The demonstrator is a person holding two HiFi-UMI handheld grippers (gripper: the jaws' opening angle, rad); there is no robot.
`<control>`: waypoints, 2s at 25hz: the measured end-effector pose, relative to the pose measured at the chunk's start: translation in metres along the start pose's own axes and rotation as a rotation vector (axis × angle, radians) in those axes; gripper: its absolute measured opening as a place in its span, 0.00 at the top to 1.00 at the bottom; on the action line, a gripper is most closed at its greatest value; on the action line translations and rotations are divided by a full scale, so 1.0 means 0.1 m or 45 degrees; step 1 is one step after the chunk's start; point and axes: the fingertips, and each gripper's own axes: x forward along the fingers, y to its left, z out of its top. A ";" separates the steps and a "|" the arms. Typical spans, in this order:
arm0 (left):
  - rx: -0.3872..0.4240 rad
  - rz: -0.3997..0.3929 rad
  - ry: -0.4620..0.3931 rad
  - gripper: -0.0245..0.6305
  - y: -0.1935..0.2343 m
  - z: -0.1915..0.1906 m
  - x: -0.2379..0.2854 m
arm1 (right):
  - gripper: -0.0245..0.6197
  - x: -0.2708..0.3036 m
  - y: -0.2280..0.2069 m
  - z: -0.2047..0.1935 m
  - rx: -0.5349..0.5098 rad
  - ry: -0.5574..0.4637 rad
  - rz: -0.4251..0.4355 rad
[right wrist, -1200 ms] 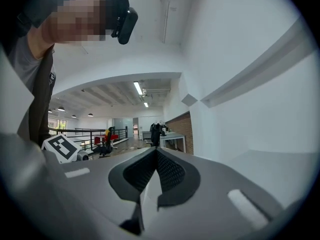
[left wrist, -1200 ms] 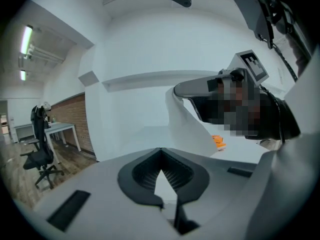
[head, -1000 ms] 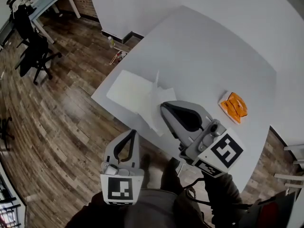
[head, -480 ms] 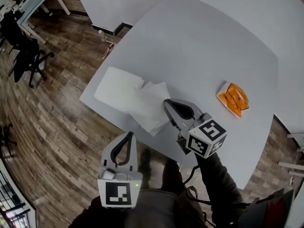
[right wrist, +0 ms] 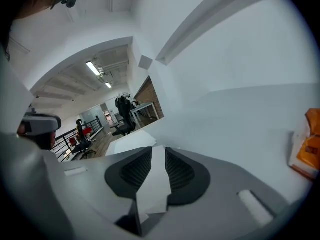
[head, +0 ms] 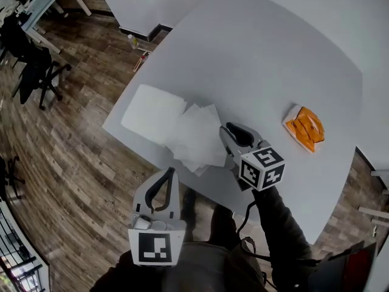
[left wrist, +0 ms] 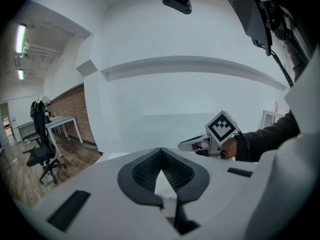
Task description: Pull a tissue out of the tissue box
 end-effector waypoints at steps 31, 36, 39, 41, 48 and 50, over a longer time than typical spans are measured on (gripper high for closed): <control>0.126 -0.689 -0.389 0.96 -2.37 0.74 -1.17 | 0.88 -3.78 1.39 0.48 -0.136 -0.671 -0.717; 0.192 -0.712 -0.415 0.96 -3.01 0.71 -1.68 | 0.88 -4.48 1.63 0.20 -0.119 -0.747 -0.729; 0.213 -0.723 -0.454 0.96 -3.28 0.72 -1.92 | 0.88 -4.79 1.77 0.07 -0.124 -0.782 -0.731; 0.214 -0.737 -0.471 0.96 -3.38 0.72 -2.07 | 0.90 -4.96 1.88 0.02 -0.130 -0.814 -0.746; 0.258 -0.785 -0.526 0.96 -3.45 0.79 -2.35 | 0.94 -5.26 2.21 0.08 -0.190 -0.891 -0.812; 0.263 -0.797 -0.538 0.96 -3.41 0.83 -2.37 | 0.96 -5.24 2.28 0.12 -0.212 -0.888 -0.824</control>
